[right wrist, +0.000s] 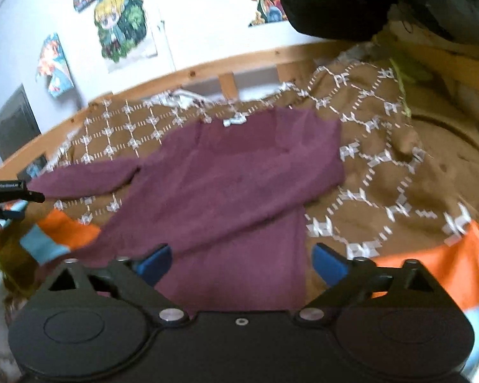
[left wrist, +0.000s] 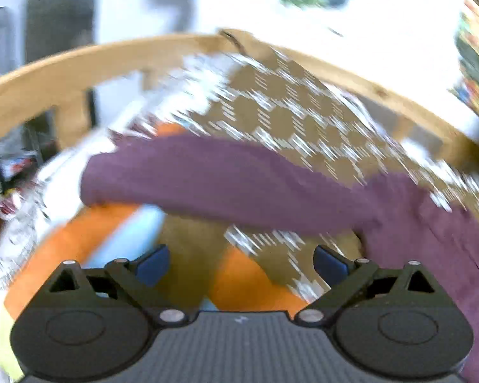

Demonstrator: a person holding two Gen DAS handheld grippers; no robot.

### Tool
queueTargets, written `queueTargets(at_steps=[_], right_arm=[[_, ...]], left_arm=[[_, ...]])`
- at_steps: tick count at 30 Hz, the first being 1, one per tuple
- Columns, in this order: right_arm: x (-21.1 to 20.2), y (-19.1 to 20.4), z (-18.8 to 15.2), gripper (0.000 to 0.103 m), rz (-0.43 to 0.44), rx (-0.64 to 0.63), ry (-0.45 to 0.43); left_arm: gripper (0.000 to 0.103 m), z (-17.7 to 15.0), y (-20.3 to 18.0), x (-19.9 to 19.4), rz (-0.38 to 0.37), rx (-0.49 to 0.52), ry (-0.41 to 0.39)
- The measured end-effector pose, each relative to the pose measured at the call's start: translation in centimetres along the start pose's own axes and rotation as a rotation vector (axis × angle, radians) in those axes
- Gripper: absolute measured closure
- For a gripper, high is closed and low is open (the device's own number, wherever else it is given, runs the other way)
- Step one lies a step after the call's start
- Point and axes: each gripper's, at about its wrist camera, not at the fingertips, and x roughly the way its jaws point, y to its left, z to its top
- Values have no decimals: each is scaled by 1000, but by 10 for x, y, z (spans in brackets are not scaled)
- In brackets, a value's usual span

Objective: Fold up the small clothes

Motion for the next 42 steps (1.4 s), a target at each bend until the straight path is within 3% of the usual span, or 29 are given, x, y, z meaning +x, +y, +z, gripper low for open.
queueTargets(at_steps=[4,7,10,11,12,13,14,15,20,23,27,31,37,42], right_arm=[[28,11,11,5,46,64,-25],[46,19,15,4,91,92,-16],[63,23,14,4,104,137,25],[68,25,13,4,113,150,37],[71,25,12,4,116,160,38],[73,26,10,4,115,170,36],[75,27,10,4,115,175,31],[77,27,9,4,112,177,26],[79,17,-2,4,123,239,47],[72,12,-11,4,111,229,55],[57,3,-21,4,80,200,27],[56,-6,-22,4,72,252,31],[50,-3,-13,4,68,214,-15],[41,-4,-9,4,55,190,-51]], left_arm=[[10,16,22,30,70,-190,-17],[11,13,35,37,106,-345,-137],[27,7,33,38,175,-429,-215],[41,6,34,35,188,-436,-240],[62,6,34,33,198,-435,-267],[72,6,34,32,209,-430,-283],[93,6,33,32,219,-424,-294],[96,5,33,30,213,-419,-304],[98,3,23,12,199,-301,-395],[98,17,17,-8,187,-223,-468],[98,38,18,-19,199,-130,-485],[98,41,9,-18,182,-84,-489],[98,50,-38,-27,75,30,-544],[98,56,-99,-53,-67,151,-606]])
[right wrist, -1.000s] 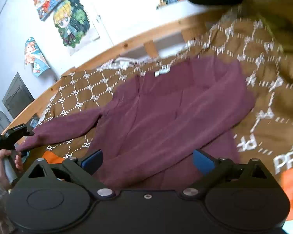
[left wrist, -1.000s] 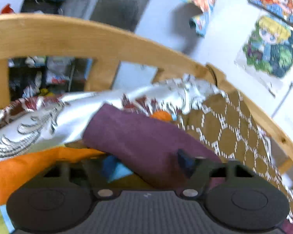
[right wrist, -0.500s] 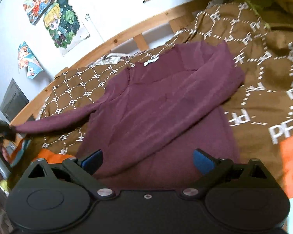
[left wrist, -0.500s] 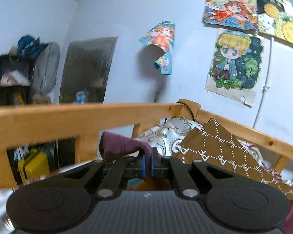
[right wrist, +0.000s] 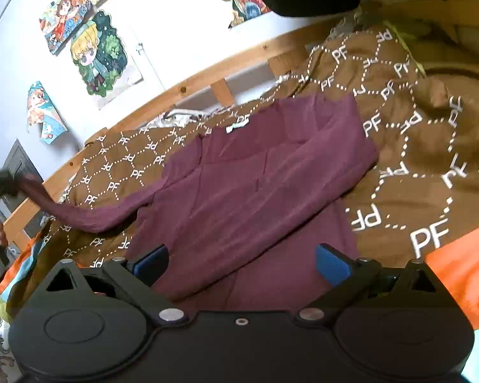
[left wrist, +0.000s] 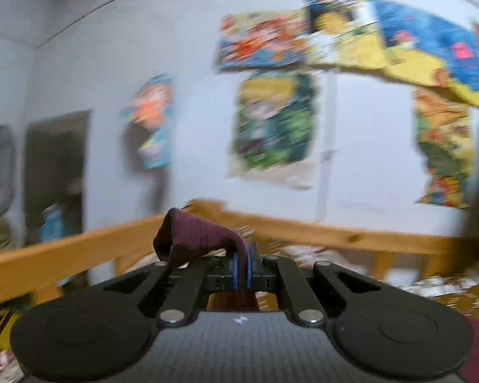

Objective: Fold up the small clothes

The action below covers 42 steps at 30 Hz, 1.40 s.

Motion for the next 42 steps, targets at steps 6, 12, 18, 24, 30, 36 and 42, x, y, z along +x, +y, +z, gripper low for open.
queueTargets(at_steps=[6,12,18,24,30,36,42], right_arm=[[-12,-6,12,4,-47,-53,-84],[-28,-22,26,4,-146,-141,-177],[-34,-45,35,4,-215,-122,-221],[-33,-60,37,4,-244,-114,-230],[-31,-65,34,4,-251,-104,-221],[-24,-62,28,4,-236,-123,-194],[-17,-55,20,3,-216,-138,-165]], left_arm=[[98,5,-85,-14,-459,184,44],[98,-28,-159,-22,-771,324,180],[98,-89,-209,-36,-888,417,329],[97,-134,-217,-52,-910,445,449],[80,-148,-207,-53,-921,458,552],[38,-154,-201,-63,-957,438,633],[21,-154,-190,-75,-980,461,644]])
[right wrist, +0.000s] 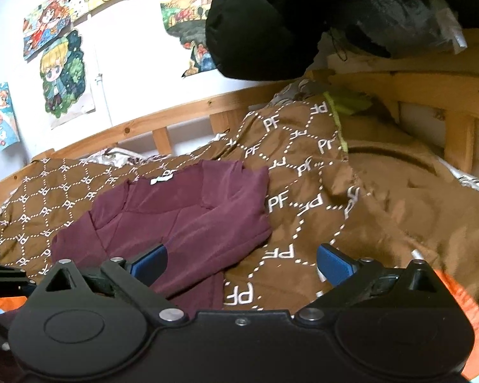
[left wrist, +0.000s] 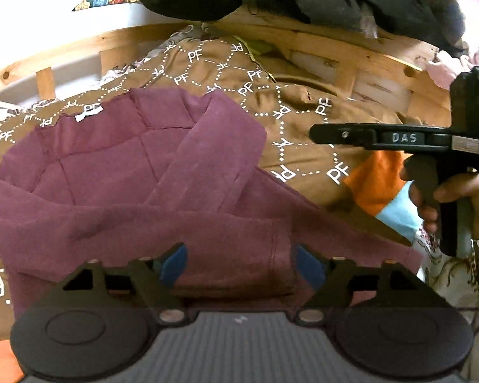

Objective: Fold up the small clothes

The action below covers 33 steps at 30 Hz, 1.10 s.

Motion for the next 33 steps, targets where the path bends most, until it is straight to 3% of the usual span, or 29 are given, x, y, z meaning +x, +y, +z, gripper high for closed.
queueTargets(at_steps=[3,6,10,14,19,23,26,31,33], right_arm=[[3,8,-5,2,27,-30,20],[6,20,-11,1,43,-86,32],[8,37,-18,1,64,-183,5],[19,52,-9,1,141,-193,21],[72,88,21,1,319,-222,103],[137,136,56,2,540,-270,172],[187,173,70,8,649,-287,188],[259,229,73,24,720,-320,298],[280,243,71,30,717,-329,319]], left_arm=[[11,-1,9,-11,61,-23,-8],[1,1,29,-24,177,-84,-8],[0,4,64,-43,291,-117,-10],[0,5,114,-55,415,-144,-4],[2,0,189,-61,461,-326,-83],[18,-11,239,-63,385,-514,-158],[27,-14,257,-57,336,-538,-161],[50,-12,271,-35,293,-506,-116],[68,-13,276,-28,275,-523,-109]])
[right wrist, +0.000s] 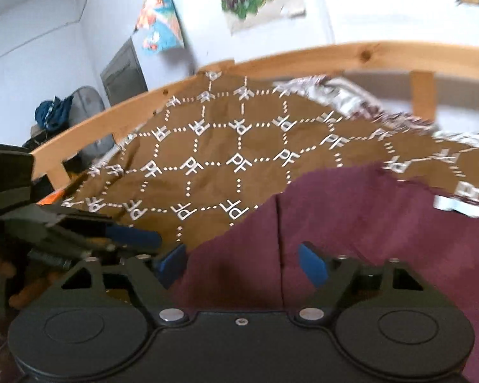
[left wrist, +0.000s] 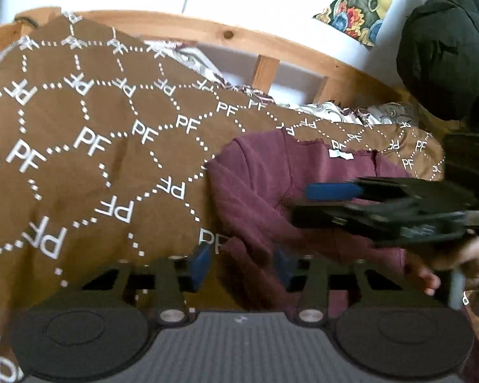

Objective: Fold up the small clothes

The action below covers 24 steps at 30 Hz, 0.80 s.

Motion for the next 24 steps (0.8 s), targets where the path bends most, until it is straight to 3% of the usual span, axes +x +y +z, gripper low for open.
queueTargets(at_steps=[1,3,6,10,12,16,20,24], right_arm=[[10,-3,3,36,-2,0,10],[30,-9,6,45,-25,-1,37],[48,-19,7,61,-18,14,72],[64,-20,9,99,-28,12,95],[66,-18,11,100,-17,13,75],[68,-12,18,100,-5,-16,69],[65,-14,19,100,-13,-35,78],[64,-21,17,94,-18,-11,84]], left_arm=[[74,0,3,3,-7,-12,5],[97,0,8,7,-5,-44,9],[103,-2,16,4,7,-80,-26],[103,-4,23,-7,93,-115,-89],[103,-5,28,-10,89,-132,-94],[103,-3,26,-6,-20,-123,-57],[95,-5,19,6,-17,-93,-1],[58,-5,26,17,-19,-135,23]])
